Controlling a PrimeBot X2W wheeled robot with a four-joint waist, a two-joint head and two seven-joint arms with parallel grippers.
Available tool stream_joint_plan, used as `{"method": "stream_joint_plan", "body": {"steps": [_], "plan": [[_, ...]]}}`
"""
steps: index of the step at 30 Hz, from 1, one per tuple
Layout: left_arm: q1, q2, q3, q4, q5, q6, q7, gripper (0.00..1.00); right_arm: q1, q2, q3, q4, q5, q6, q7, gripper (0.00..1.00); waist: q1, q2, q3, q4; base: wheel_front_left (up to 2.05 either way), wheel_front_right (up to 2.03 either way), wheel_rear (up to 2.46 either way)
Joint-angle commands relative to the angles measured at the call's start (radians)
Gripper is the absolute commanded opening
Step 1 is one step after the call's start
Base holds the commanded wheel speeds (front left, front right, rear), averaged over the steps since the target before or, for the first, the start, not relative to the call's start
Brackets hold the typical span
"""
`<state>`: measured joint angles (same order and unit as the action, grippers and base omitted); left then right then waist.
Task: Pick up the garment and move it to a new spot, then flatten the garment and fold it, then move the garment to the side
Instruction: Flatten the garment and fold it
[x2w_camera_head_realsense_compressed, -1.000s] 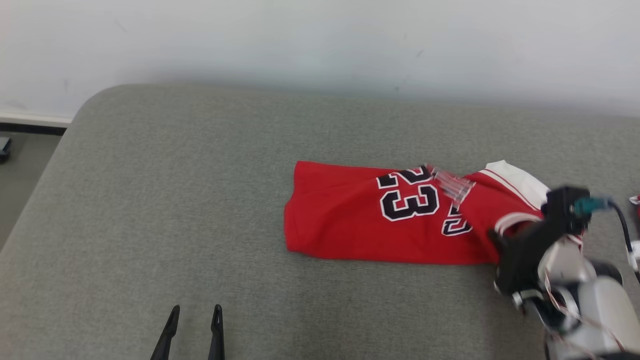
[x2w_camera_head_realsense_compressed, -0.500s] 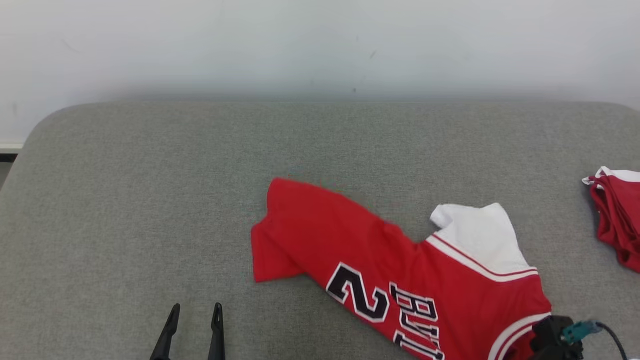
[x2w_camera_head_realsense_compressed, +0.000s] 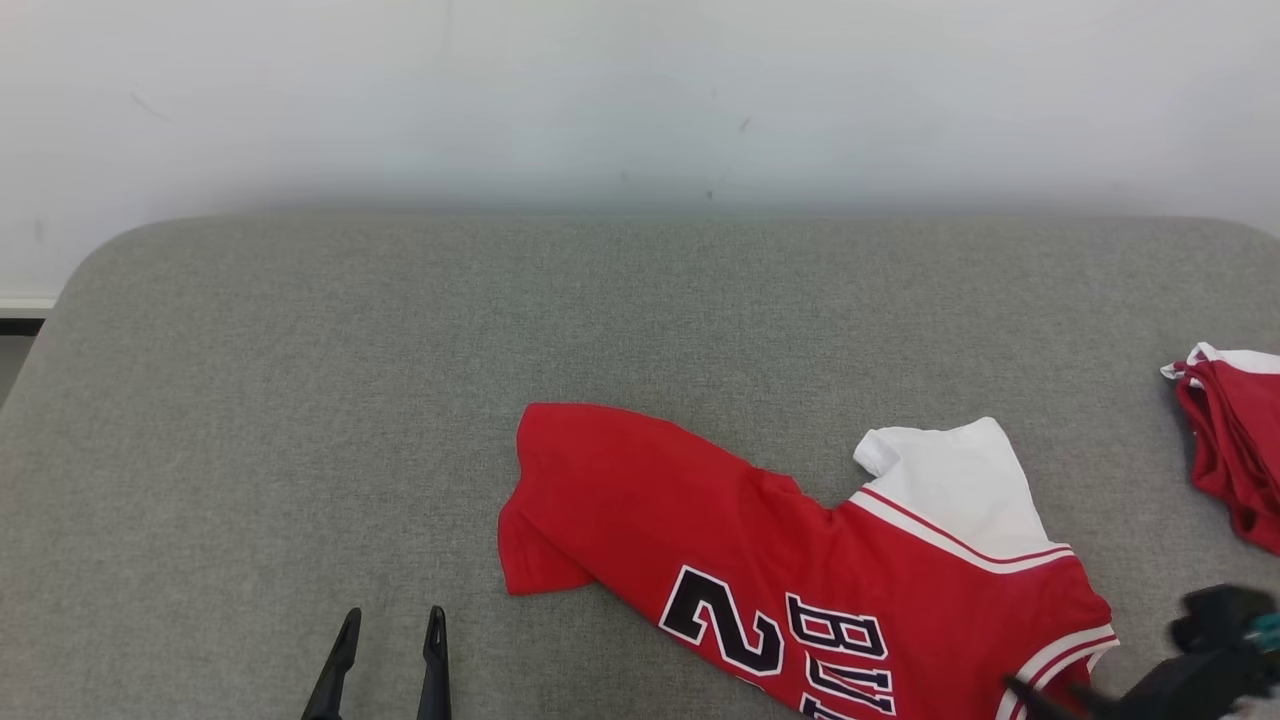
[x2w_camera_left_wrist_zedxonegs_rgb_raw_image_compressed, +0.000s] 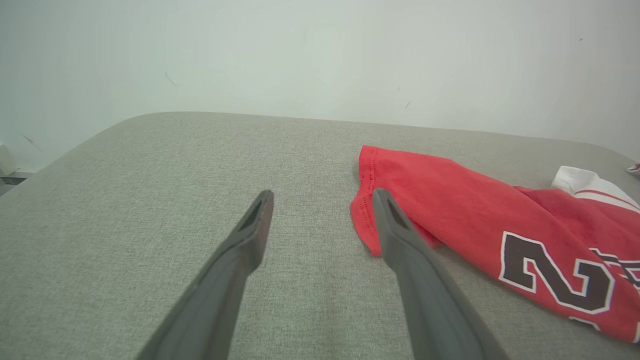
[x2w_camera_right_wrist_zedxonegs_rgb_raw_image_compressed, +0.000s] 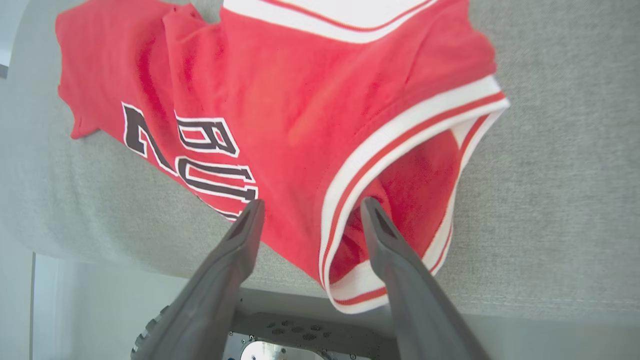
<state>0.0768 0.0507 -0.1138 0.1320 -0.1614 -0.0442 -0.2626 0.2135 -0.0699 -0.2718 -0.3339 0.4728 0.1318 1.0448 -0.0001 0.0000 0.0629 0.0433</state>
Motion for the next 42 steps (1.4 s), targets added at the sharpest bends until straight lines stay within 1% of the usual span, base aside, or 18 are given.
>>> {"method": "stream_joint_plan", "body": {"steps": [1,4,5,7,9,11,16,19,21,23,26,31,38,39,42], "plan": [[0.006,-0.001,0.001,0.002,-0.003,0.0,-0.003,1.0,-0.025,0.006,-0.042,-0.035,-0.015,-0.002,-0.009,1.0,0.0001,0.0,-0.003,0.002,0.0,0.0,0.0],[0.007,-0.001,0.002,0.001,-0.004,0.001,-0.003,1.0,-0.088,0.006,-0.124,-0.053,-0.079,-0.002,-0.049,1.0,0.0001,0.0,-0.005,0.002,0.0,0.0,0.0],[0.007,-0.001,0.002,0.001,-0.004,0.001,-0.003,1.0,-0.088,0.006,-0.124,-0.053,-0.079,-0.002,-0.049,1.0,0.0001,0.0,-0.005,0.002,0.0,0.0,0.0],[0.005,-0.001,0.001,0.001,-0.004,0.002,-0.003,1.0,-0.138,0.009,-0.157,-0.024,-0.128,-0.002,-0.078,1.0,0.0001,0.0,-0.005,0.002,0.0,0.0,0.0],[0.002,-0.001,0.0,0.001,-0.004,0.0,-0.003,1.0,-0.198,0.012,-0.179,0.026,-0.18,-0.002,-0.109,1.0,0.0001,0.0,-0.003,0.002,0.0,0.0,0.0],[0.0,-0.001,-0.002,0.001,-0.002,-0.002,-0.003,1.0,-0.259,0.014,-0.196,0.101,-0.226,-0.002,-0.142,1.0,0.0001,0.0,-0.001,0.001,0.0,0.0,0.0],[-0.003,-0.001,-0.01,0.005,0.004,-0.007,-0.003,1.0,-0.362,0.019,-0.196,0.313,-0.284,-0.002,-0.163,1.0,0.0001,0.0,0.002,0.012,0.0,0.0,0.0],[-0.004,-0.001,-0.012,0.006,0.009,-0.01,-0.003,1.0,-0.385,0.02,-0.192,0.396,-0.315,-0.002,-0.178,1.0,0.0001,0.0,0.003,0.024,0.0,0.0,0.0],[-0.001,-0.001,-0.012,0.008,0.011,-0.011,-0.003,1.0,-0.389,0.02,-0.191,0.423,-0.34,-0.002,-0.194,1.0,0.0001,0.0,0.001,0.032,0.0,0.0,0.0],[0.004,-0.001,-0.013,0.01,0.013,-0.011,-0.003,1.0,-0.383,0.02,-0.197,0.418,-0.357,-0.002,-0.226,1.0,0.0001,0.0,-0.004,0.037,0.0,0.0,0.0],[0.014,-0.001,-0.009,0.011,0.013,-0.008,-0.003,1.0,-0.358,0.021,-0.195,0.382,-0.359,-0.002,-0.304,1.0,0.0001,0.0,-0.012,0.037,0.0,0.0,0.0],[0.026,-0.001,0.007,0.008,0.01,-0.003,-0.003,1.0,-0.295,0.021,-0.178,0.303,-0.305,-0.002,-0.495,1.0,0.0001,0.0,-0.027,0.019,0.0,0.0,0.0],[0.03,-0.001,0.029,-0.002,0.011,0.006,-0.003,1.0,-0.175,0.021,-0.075,0.224,-0.26,-0.002,-0.775,1.0,0.0001,0.0,-0.037,-0.016,0.0,0.0,0.0],[0.031,-0.001,0.032,-0.003,0.011,0.007,-0.003,1.0,-0.164,0.02,-0.07,0.225,-0.247,-0.002,-0.81,1.0,0.0001,0.0,-0.037,-0.019,0.0,0.0,0.0],[0.031,0.0,0.044,-0.003,0.014,0.007,-0.003,1.0,-0.123,0.021,-0.018,0.229,-0.26,-0.002,-0.912,1.0,0.0001,0.0,-0.042,-0.03,0.0,0.0,0.0]]}}
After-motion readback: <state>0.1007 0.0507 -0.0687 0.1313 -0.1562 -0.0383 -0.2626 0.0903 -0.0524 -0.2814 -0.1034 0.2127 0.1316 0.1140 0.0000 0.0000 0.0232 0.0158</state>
